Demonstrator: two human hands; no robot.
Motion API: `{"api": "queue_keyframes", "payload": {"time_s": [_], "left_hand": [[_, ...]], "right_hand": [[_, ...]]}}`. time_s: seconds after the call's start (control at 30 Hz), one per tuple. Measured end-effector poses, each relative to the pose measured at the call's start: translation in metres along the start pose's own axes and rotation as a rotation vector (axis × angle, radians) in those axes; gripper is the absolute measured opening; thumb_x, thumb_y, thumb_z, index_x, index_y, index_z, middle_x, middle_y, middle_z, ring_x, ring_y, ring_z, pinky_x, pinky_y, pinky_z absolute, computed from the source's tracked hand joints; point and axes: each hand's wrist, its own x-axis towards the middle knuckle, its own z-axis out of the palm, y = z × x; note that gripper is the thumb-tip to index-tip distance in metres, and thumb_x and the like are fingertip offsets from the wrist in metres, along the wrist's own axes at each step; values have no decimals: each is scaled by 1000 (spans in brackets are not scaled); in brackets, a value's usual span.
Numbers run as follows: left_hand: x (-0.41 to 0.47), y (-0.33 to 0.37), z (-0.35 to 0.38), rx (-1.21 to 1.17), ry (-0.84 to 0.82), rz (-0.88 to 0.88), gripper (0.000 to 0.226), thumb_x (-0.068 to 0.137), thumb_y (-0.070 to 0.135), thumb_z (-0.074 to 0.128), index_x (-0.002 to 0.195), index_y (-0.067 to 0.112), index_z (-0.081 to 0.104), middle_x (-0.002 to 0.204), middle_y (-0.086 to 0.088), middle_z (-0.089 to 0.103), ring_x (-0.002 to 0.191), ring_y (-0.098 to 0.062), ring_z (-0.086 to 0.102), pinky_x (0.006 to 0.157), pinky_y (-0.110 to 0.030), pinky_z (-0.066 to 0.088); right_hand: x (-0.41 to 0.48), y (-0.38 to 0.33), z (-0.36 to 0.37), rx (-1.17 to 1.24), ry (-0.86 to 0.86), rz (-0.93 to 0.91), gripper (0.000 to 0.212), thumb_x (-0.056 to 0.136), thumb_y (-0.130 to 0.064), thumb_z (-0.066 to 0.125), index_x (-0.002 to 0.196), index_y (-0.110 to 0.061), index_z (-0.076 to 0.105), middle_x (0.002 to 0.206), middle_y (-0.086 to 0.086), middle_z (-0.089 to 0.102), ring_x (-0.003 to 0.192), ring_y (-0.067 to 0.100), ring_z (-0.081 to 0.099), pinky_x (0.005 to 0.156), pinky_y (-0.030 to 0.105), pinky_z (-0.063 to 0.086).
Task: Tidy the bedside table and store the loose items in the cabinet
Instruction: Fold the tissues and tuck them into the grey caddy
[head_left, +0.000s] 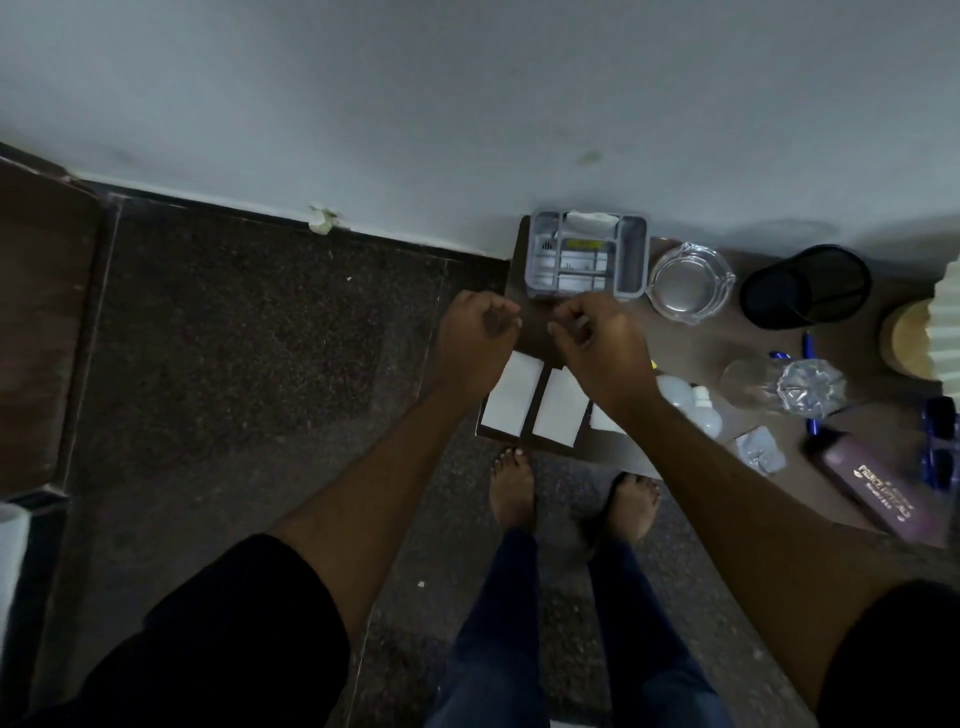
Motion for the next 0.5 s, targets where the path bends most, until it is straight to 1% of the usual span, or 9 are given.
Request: {"api": "queue_keyframes", "payload": {"time_s": [0.07,0.13,0.17,0.2,0.27,0.33,0.37,0.43,0.5], "left_hand": [[-10,-15,2,4,-21,-91,14,86,14,72,100,12,72,107,-9,67,99,-20,65,90,-33,51],[-16,-29,4,-6,-29,-178,17,87,17,72,103,12,72,108,-8,70,100,-21,66,91,-38,53],[-18,-35,6,-15,-35,-220,18,87,18,71,104,12,72,108,-8,70,99,-21,66,90,-38,54],[-20,-39,7,-22,-46,-260,20,88,19,71,106,11,71,109,-8,71,99,-21,66,87,-37,54],[-24,-47,10,-25,-74,-321,23,89,21,70,110,11,69,111,-8,70,100,-21,65,81,-31,49],[-26,-53,13,-31,-96,-361,26,89,22,71,112,10,68,113,-8,69,100,-20,63,79,-28,45],[-27,-56,14,-36,-105,-377,28,89,22,72,114,10,67,114,-7,69,99,-20,63,79,-28,45],[-26,-62,17,-47,-114,-409,32,88,22,73,116,10,66,115,-8,69,99,-20,64,82,-31,51],[-25,-64,18,-85,-119,-441,32,87,21,75,115,11,65,114,-9,70,101,-24,67,87,-39,56]], "right_hand": [[-9,2,12,-18,-43,48,9,90,-16,72,97,-12,68,87,-5,60,73,8,52,63,13,37],[-16,5,24,-26,-106,81,11,90,-17,73,98,-11,69,87,-2,63,75,10,54,66,20,44],[-20,7,31,-36,-137,94,14,90,-18,73,101,-10,70,90,0,65,78,11,56,70,25,48],[-23,9,37,-57,-167,108,19,90,-20,73,106,-10,70,94,2,67,82,12,58,74,26,48],[-28,12,47,-108,-219,133,29,91,-25,72,116,-11,70,103,5,69,90,16,61,79,24,45],[-32,13,53,-147,-257,149,35,92,-27,72,123,-12,68,109,7,68,95,20,64,81,26,46],[-34,12,57,-165,-272,153,37,92,-28,71,126,-12,67,114,8,68,96,20,65,83,27,48],[-36,11,62,-195,-287,158,42,93,-30,70,132,-13,64,122,8,66,98,20,65,86,30,51],[-36,12,67,-236,-286,160,45,94,-32,69,135,-15,62,129,8,63,104,21,65,90,34,53]]}}
